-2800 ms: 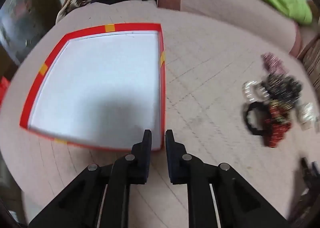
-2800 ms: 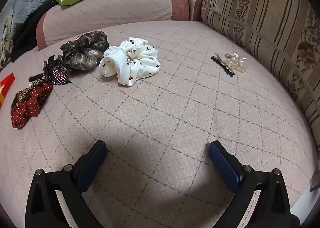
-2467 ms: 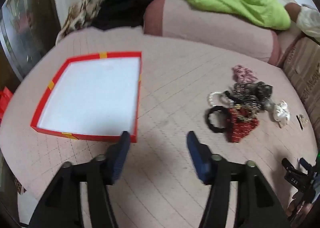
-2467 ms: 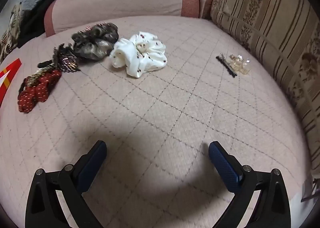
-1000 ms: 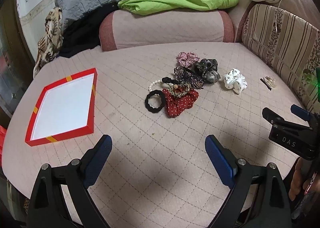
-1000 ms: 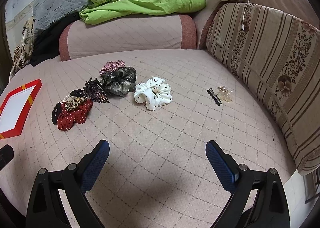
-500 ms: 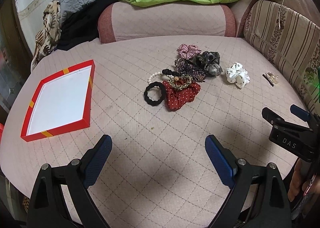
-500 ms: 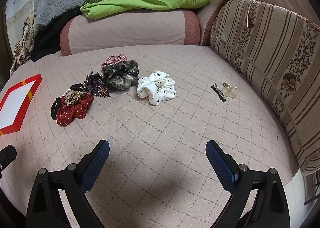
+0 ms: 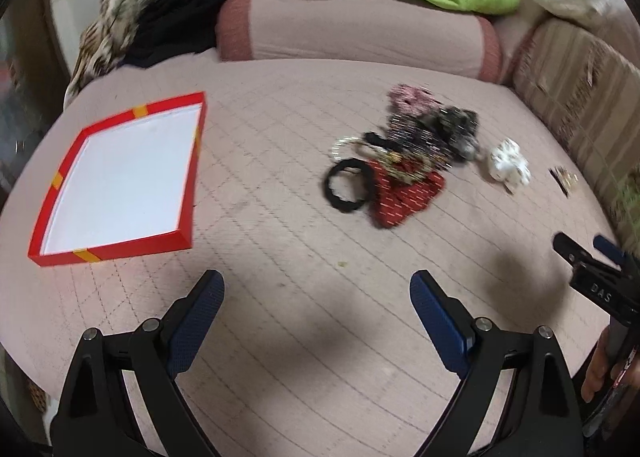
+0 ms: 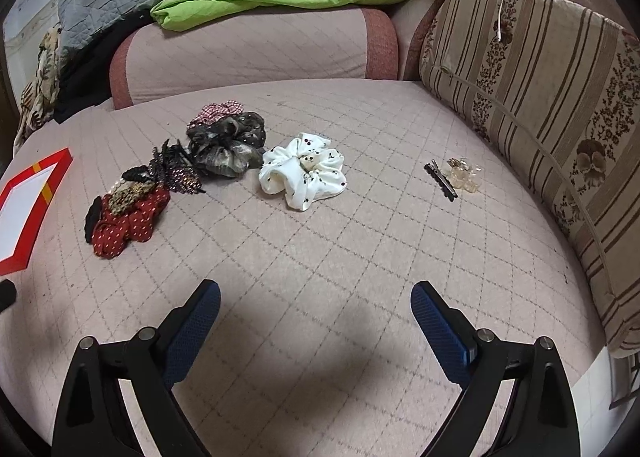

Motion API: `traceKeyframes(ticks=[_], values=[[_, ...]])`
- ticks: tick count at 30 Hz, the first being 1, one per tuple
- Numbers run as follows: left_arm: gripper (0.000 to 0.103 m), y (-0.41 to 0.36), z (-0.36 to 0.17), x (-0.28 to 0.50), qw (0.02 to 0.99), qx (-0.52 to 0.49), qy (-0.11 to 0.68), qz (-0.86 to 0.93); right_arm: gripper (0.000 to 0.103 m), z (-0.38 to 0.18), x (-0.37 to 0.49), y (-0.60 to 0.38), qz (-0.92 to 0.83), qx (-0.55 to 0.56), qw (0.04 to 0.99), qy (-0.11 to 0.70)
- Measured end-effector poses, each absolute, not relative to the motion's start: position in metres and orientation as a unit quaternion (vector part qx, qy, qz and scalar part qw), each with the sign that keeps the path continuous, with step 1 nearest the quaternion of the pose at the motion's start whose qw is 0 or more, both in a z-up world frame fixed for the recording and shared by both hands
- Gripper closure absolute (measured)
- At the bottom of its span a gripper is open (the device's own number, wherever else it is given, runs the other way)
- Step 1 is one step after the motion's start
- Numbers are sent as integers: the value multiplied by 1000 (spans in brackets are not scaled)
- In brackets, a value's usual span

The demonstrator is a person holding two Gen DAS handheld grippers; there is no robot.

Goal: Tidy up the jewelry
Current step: 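Grasp the white cherry scrunchie with right gripper while left grasps black hair tie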

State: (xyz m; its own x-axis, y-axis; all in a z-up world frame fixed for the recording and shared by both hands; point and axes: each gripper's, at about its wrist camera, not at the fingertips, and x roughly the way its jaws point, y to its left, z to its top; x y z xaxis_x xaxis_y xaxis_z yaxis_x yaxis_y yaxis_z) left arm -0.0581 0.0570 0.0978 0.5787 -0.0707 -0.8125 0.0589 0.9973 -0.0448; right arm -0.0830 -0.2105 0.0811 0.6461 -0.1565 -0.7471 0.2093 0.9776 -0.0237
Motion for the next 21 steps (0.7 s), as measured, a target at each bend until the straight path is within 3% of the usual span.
traceKeyframes(ticks=[3,5,7,16,21], values=[[14,74,93,-46,886,-29,462,-37,13,79,-73,-219,-92,42,905,413],[27,78,89,-35,881,-39,470,-48,16,77,-64,-224,-82,52,903,418],[32,79,83,-20,875,-49,478,-64,17,74,-57,-227,-73,56,902,421],[33,63,46,54,854,-47,505,-111,17,73,-16,-231,-63,29,911,406],[45,62,28,82,841,-64,519,-138,17,67,13,-238,-58,23,908,413]])
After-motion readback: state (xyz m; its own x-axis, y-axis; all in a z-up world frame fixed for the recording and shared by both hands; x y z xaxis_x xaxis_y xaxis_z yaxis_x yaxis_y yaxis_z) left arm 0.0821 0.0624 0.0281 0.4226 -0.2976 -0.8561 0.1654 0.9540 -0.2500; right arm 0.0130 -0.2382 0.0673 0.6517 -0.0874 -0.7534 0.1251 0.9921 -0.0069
